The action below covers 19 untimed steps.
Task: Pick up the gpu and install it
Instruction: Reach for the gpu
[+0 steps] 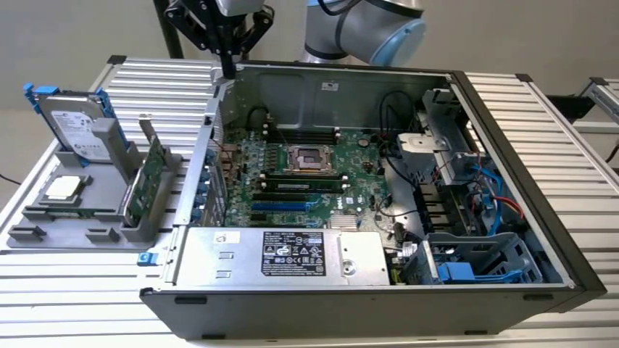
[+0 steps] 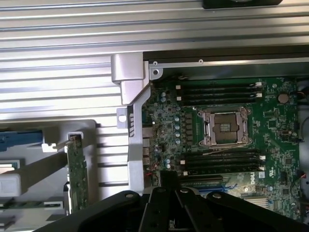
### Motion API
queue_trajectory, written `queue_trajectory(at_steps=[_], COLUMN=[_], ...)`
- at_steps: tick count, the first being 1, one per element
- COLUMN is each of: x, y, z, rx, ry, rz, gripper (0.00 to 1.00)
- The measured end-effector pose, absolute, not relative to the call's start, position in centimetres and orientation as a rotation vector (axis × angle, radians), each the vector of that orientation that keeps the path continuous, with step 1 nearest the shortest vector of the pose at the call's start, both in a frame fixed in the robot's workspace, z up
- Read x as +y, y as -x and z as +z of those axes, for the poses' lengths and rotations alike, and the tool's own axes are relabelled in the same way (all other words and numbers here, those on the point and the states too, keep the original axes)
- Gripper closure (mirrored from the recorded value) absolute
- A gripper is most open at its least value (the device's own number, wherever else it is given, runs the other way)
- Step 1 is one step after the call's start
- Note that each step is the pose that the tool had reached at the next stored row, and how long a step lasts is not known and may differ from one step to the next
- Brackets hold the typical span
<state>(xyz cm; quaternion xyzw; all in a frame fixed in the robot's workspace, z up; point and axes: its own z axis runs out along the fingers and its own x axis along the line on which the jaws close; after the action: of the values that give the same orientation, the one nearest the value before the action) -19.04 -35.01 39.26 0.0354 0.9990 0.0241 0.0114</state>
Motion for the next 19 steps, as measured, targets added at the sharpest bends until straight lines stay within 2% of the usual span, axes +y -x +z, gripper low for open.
queue_trajectory(at_steps=[19], x=[-35.0], y=[20.4], z=[39.3], rx=[3.116], ry=[-0.11], rz=[0.075], gripper=[1.0])
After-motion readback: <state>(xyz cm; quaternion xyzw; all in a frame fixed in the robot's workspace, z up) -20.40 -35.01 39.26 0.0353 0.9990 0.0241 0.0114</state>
